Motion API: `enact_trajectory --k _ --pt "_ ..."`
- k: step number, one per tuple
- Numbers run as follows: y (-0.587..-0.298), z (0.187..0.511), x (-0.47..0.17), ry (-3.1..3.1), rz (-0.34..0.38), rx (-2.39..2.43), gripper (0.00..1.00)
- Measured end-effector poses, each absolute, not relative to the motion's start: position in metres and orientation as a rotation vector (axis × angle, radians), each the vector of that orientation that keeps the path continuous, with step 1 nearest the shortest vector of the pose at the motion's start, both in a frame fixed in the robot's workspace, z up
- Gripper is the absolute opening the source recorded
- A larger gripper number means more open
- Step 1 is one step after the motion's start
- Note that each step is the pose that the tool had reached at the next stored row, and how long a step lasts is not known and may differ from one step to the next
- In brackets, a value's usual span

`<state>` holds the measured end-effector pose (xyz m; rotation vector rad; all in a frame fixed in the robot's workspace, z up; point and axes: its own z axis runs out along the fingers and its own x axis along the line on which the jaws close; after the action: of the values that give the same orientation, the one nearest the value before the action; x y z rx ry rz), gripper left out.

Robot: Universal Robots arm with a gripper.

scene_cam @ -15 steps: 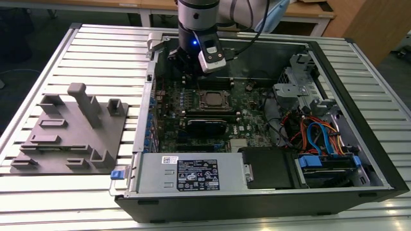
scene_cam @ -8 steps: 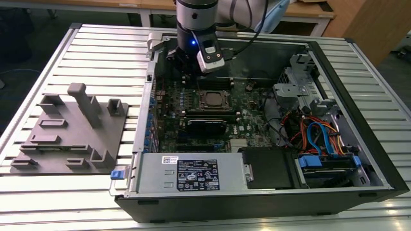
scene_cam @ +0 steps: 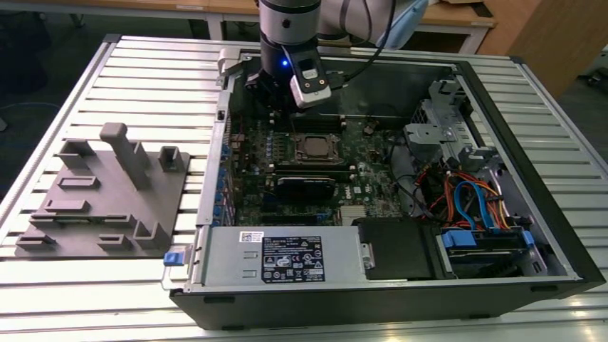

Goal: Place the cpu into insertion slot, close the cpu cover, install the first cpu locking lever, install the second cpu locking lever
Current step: 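Install the first cpu locking lever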

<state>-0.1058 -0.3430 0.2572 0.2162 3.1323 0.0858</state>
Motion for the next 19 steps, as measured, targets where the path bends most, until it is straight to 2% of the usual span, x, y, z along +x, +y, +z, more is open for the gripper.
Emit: enact_trajectory --k 19 --pt "-0.331 0.257 -0.112 3.124 0.087 0.204 0.11"
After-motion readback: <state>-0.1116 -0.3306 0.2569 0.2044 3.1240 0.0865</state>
